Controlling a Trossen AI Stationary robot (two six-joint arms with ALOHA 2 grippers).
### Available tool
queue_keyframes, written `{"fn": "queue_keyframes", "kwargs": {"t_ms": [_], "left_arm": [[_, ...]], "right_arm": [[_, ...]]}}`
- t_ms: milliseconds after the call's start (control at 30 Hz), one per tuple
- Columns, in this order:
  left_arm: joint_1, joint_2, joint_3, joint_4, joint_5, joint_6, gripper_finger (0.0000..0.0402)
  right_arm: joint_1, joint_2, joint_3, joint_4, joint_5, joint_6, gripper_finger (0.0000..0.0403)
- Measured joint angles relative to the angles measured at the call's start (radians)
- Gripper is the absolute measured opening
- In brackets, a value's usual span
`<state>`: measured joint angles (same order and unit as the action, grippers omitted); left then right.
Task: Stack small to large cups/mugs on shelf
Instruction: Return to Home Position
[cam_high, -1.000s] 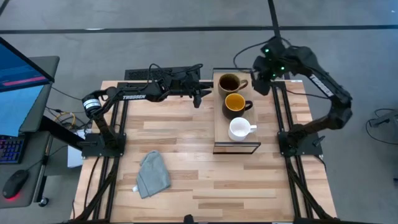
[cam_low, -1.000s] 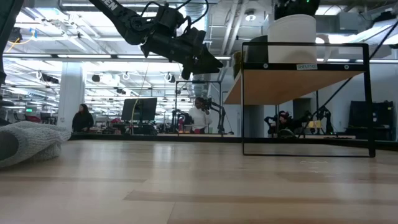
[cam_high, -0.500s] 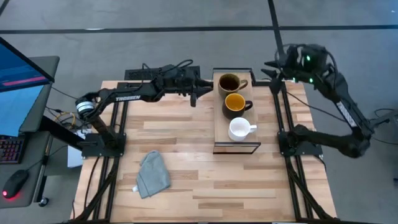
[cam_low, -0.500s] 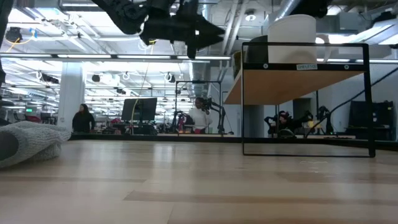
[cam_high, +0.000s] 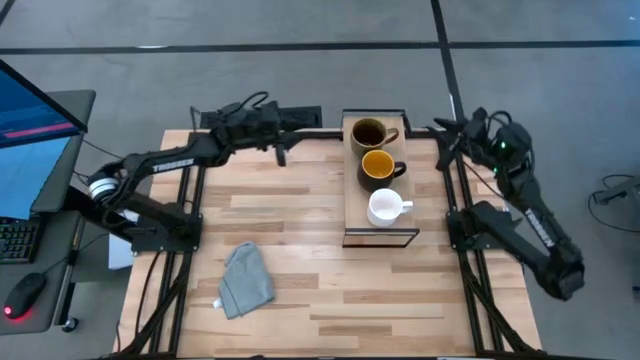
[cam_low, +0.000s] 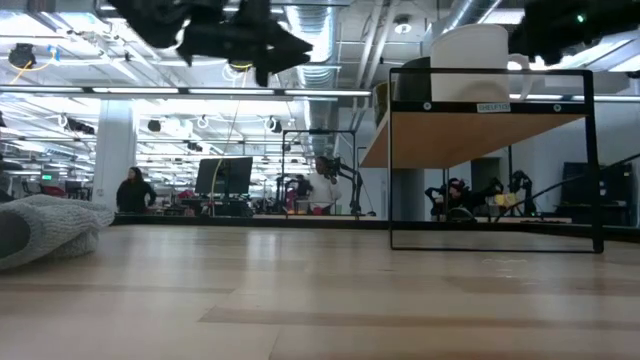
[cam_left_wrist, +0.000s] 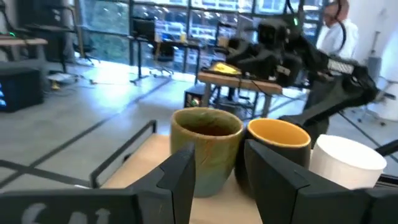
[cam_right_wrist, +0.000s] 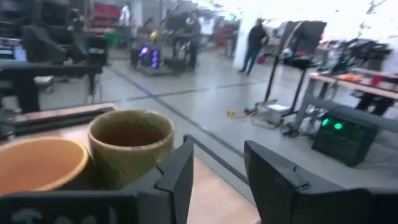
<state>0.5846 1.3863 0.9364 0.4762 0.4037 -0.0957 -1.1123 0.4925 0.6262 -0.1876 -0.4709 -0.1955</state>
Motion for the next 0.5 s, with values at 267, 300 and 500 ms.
{"fn": "queue_keyframes", "kwargs": {"t_ms": [267, 300, 500], "left_arm": [[0.086, -0.149, -0.271, 0.148, -0.028, 0.008, 0.0128], [0.091, -0.159, -0.302, 0.191, -0.033, -0.004, 0.0128], [0.122, -0.191, -0.474, 0.395, -0.11, 0.028, 0.0128]], "right_arm": [[-0.074, -0.19, -0.202, 0.125, 0.002, 0.105, 0.0166], [-0.082, -0.208, -0.221, 0.143, 0.005, 0.128, 0.0166], [-0.115, -0.306, -0.316, 0.171, 0.052, 0.145, 0.0164]]}}
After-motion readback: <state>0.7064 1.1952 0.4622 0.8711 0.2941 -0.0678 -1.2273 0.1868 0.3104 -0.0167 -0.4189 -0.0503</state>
